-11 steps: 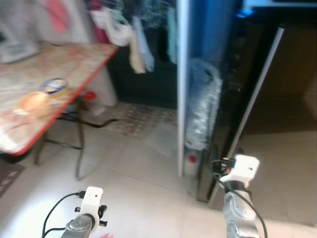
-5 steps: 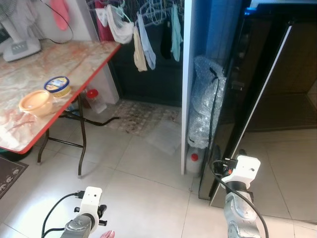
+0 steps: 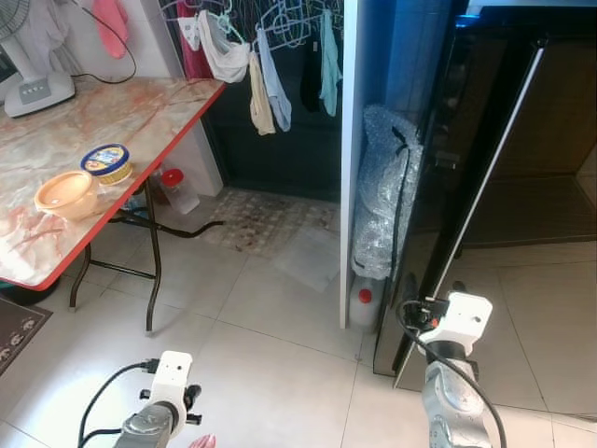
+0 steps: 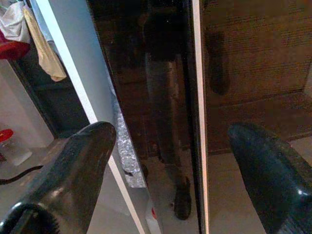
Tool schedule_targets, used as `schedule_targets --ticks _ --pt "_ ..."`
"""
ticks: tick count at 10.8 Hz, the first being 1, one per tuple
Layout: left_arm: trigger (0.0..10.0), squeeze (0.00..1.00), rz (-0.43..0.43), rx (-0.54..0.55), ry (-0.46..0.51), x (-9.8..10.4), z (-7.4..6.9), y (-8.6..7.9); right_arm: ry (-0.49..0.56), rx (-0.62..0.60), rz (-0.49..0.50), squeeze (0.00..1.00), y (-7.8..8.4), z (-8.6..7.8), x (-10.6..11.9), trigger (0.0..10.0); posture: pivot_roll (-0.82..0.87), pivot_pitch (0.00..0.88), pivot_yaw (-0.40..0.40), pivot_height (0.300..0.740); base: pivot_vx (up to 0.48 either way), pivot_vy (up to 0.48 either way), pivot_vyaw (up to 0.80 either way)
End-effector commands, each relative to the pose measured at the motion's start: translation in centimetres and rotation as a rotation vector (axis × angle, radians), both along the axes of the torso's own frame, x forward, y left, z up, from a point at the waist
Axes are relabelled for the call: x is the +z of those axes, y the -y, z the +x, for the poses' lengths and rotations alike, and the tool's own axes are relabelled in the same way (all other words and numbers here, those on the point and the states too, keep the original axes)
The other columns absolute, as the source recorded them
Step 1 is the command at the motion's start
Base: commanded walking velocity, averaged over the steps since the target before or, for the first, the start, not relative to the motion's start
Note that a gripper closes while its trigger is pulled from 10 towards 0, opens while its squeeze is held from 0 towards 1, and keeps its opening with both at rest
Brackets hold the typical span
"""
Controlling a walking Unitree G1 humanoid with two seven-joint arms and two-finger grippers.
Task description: Restocking fridge
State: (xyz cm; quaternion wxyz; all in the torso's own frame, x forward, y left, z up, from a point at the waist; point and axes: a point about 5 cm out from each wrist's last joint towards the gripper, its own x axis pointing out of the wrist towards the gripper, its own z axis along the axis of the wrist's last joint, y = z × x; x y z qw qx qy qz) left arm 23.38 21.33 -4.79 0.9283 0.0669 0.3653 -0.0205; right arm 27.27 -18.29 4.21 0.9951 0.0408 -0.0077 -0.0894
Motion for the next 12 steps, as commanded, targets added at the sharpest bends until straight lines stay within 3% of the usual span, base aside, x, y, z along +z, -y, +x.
schedule_targets --ticks 1,3,12 --pt "10.0 0.0 0.014 0.009 -0.017 -0.16 -0.41 -0.67 -0.01 -0.002 0.009 0.0 -0.19 0.24 0.06 10.0 -0.22 0.039 0.133 0.74 0.0 0.0 -0.46" --pt "10.0 0.0 0.013 0.009 -0.017 -0.16 -0.42 -0.66 0.001 0.0 0.005 0.0 -0.2 0.25 0.17 10.0 -0.22 0.038 0.133 0.74 0.0 0.0 -0.71" --pt "10.0 0.0 0.012 0.006 -0.015 -0.17 -0.4 -0.54 0.004 -0.014 -0.011 0.0 -0.11 0.25 0.18 10.0 -0.21 0.035 0.129 0.74 0.0 0.0 0.0"
